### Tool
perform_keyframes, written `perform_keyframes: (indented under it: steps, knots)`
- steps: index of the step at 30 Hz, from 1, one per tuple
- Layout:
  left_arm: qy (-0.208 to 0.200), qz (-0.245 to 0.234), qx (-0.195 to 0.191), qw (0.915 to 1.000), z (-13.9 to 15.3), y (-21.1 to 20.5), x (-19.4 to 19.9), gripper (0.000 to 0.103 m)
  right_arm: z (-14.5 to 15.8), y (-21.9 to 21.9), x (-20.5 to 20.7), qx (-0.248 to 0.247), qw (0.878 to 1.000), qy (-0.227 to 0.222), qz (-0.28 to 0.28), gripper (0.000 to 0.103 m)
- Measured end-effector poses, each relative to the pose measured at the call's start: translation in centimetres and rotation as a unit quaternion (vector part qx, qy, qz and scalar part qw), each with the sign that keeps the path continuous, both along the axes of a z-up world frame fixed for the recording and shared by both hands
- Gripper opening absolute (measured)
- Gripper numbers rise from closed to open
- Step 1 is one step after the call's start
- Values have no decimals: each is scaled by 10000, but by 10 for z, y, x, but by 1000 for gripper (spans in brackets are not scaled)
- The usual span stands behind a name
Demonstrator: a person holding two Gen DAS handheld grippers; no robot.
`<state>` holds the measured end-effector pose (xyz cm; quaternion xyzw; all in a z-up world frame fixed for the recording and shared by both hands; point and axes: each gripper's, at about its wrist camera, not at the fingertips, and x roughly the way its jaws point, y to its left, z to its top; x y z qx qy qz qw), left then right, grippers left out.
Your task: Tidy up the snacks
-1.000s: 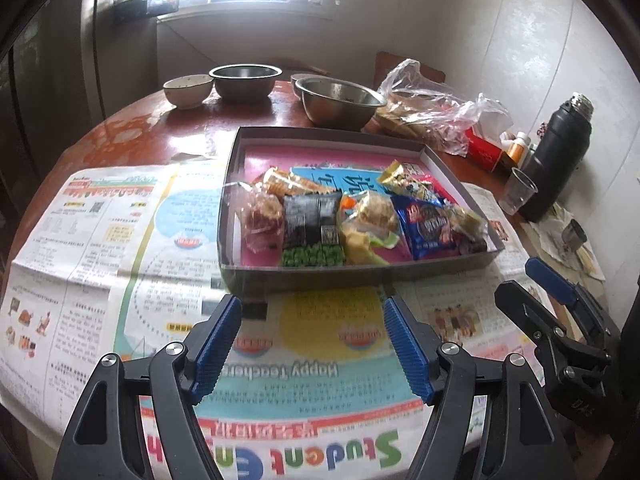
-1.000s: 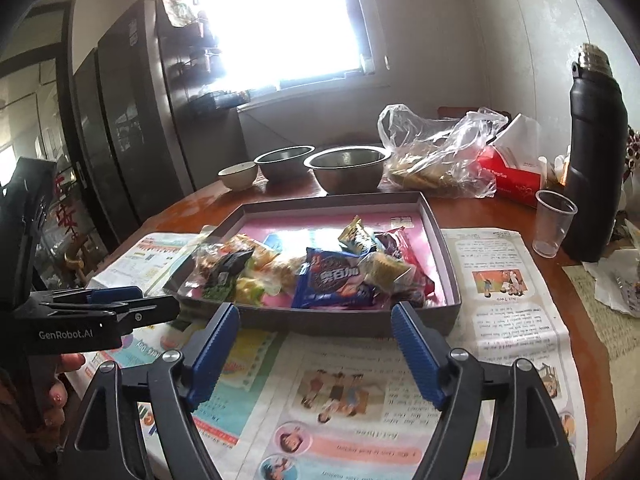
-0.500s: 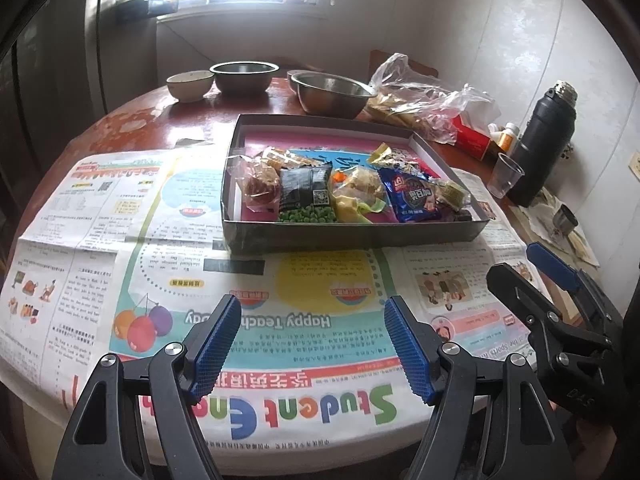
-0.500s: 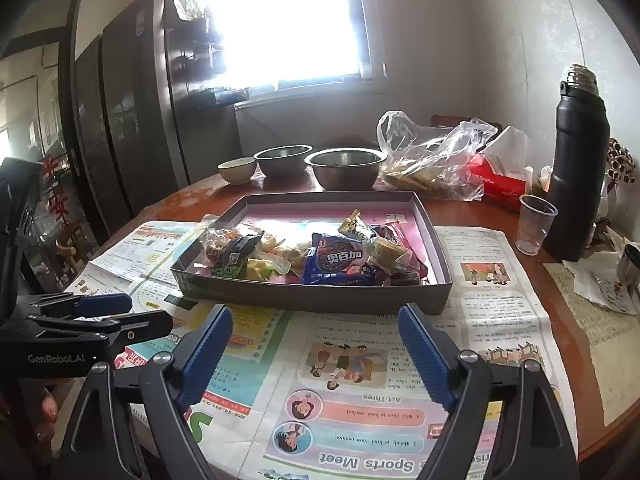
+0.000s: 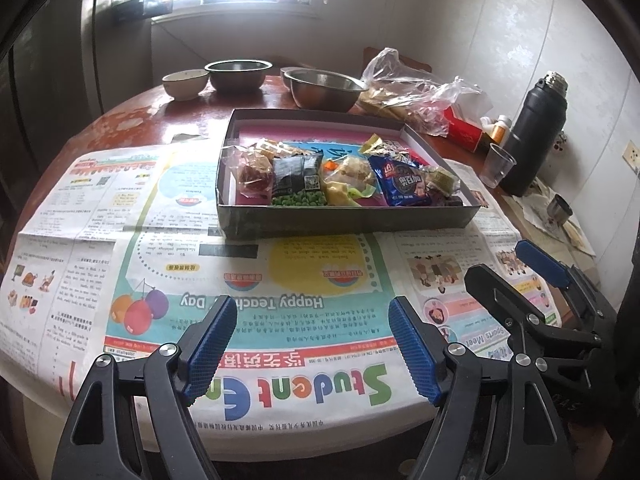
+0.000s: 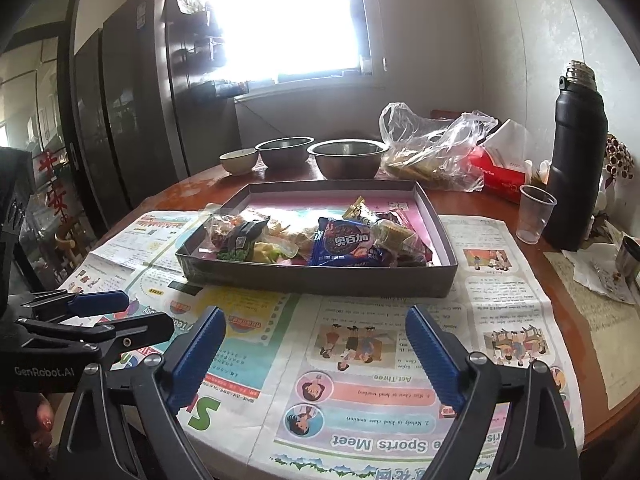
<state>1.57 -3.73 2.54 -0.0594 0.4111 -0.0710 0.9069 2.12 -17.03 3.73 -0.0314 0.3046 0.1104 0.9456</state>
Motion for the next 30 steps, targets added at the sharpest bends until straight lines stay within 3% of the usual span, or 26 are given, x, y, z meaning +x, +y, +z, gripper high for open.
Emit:
perform_keyframes:
  steps: [30]
  knots:
    - [3, 67, 49, 10000, 0, 7, -1, 80, -3, -3, -6, 2, 9998, 30, -172, 97]
